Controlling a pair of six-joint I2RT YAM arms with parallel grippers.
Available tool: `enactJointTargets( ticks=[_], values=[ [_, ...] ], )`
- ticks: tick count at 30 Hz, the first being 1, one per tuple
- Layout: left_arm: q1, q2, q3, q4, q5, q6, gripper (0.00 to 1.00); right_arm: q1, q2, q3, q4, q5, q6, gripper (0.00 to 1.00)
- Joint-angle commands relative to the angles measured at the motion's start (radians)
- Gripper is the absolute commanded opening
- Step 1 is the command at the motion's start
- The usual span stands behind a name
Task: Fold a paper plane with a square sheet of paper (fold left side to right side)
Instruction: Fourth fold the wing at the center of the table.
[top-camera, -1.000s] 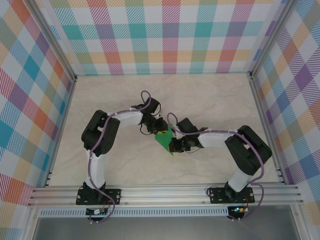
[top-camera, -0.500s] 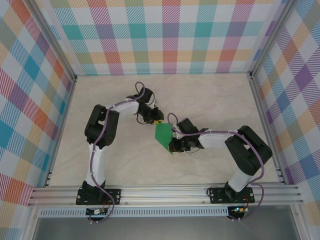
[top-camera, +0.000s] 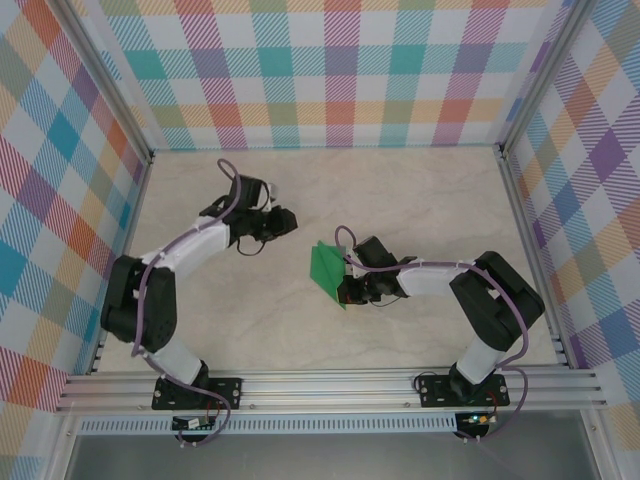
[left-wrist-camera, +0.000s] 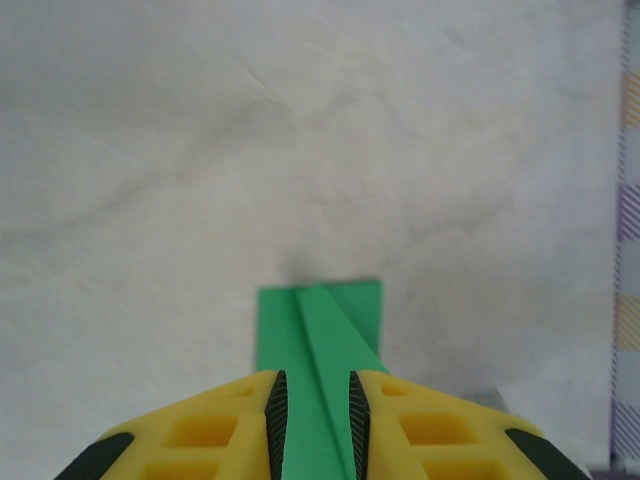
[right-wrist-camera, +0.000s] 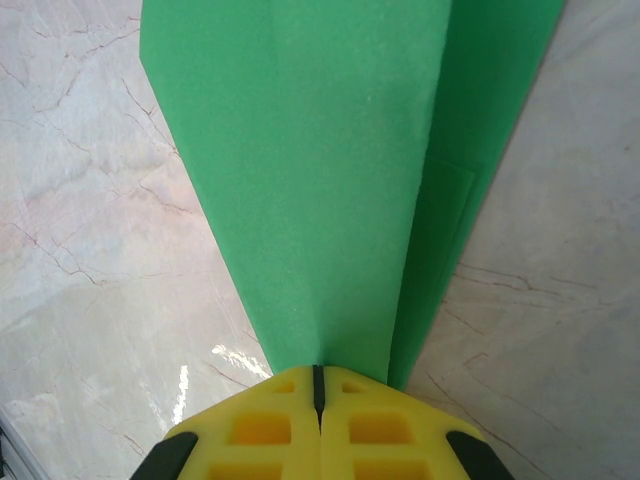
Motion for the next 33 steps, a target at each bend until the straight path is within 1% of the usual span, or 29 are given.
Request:
enactJointTargets(
  ticks=[1,4,8,21,33],
  values=[
    [-0.116,0.005,-0.129,0.153,0.039,-0.091,0.24,0.011,0.078,-0.065,-0.199,0.038,-0.004,0.00],
    [-0.184,0.028,-0.174,0.219,0.036,-0.139,0.22,0.011,0.078,-0.062,-0.205,0.041,-0.004,0.00],
    [-0.220,0.074,-0.167,0.244,0.053,-0.146,0.21,0.011,0.073,-0.062,-0.210,0.046,-0.005,0.00],
    [-0.274,0.173,-0.127,0.268,0.097,-0.164,0.20,0.011,0.080,-0.061,-0.211,0.053,-0.015,0.00],
    [-0.286,0.234,-0.103,0.257,0.103,-0.152,0.20,0.011,0.082,-0.048,-0.232,0.056,-0.022,0.00]
  ],
)
